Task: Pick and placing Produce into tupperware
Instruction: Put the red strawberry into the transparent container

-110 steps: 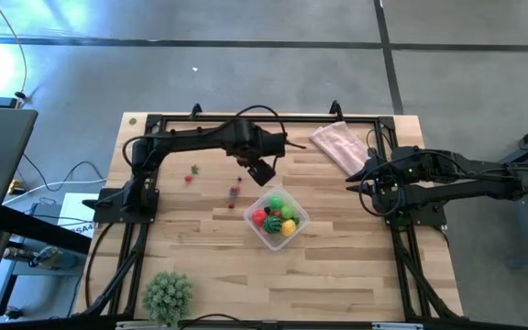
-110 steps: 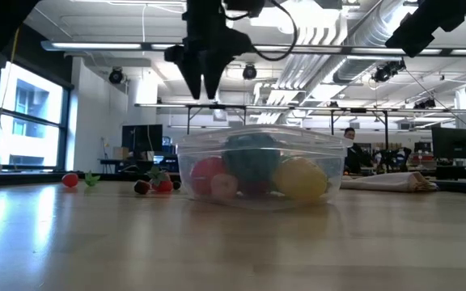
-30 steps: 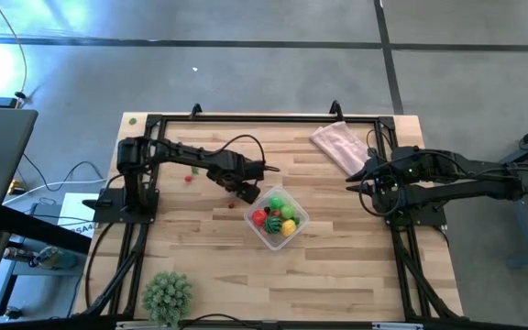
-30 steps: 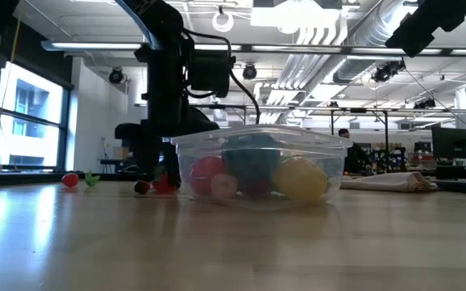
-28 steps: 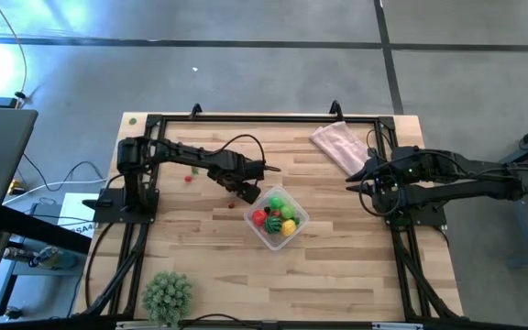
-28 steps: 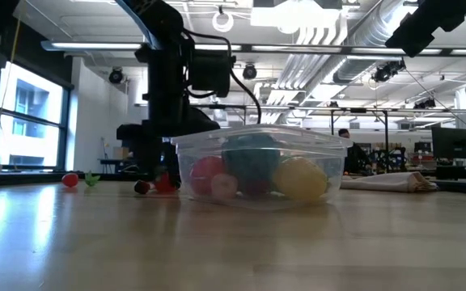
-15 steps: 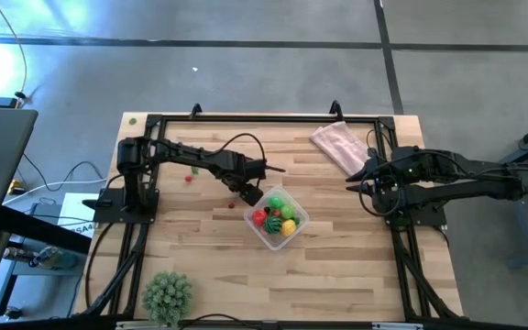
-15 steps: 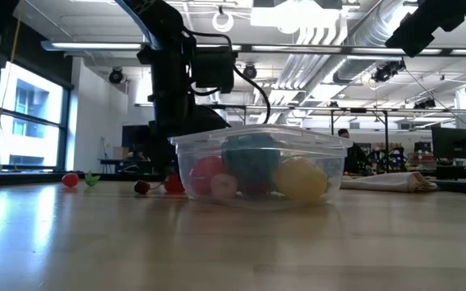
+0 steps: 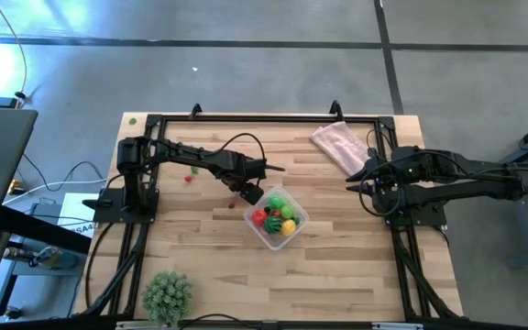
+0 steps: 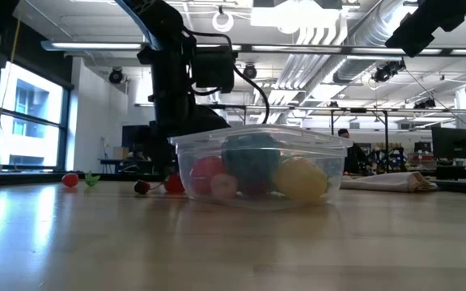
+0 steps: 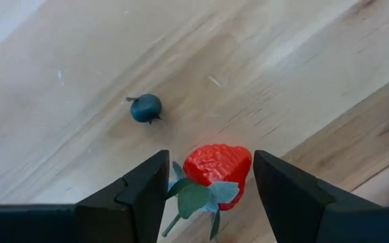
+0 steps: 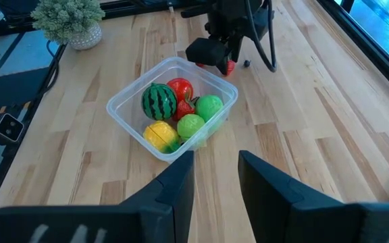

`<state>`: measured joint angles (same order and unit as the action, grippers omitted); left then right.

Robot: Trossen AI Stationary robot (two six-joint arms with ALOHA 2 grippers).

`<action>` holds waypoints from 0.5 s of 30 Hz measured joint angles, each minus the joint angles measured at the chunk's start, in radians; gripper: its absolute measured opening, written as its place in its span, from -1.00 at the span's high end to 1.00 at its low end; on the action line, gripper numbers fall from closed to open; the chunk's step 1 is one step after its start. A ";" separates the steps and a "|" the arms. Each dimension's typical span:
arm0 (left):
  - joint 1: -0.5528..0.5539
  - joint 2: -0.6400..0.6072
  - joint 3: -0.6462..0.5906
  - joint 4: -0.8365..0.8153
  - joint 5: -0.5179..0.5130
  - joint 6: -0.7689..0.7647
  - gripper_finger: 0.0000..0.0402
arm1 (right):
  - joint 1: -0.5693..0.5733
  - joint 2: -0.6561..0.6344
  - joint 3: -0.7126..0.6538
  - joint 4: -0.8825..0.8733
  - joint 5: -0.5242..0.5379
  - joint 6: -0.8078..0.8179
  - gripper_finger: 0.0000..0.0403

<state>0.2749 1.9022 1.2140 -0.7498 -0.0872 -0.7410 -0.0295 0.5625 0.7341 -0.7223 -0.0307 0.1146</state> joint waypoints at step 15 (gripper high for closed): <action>0.000 -0.003 0.002 0.003 -0.001 -0.005 0.34 | 0.000 0.000 0.000 0.000 0.000 0.000 0.48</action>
<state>0.2749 1.8992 1.2156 -0.7471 -0.0879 -0.7457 -0.0296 0.5625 0.7341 -0.7219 -0.0307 0.1146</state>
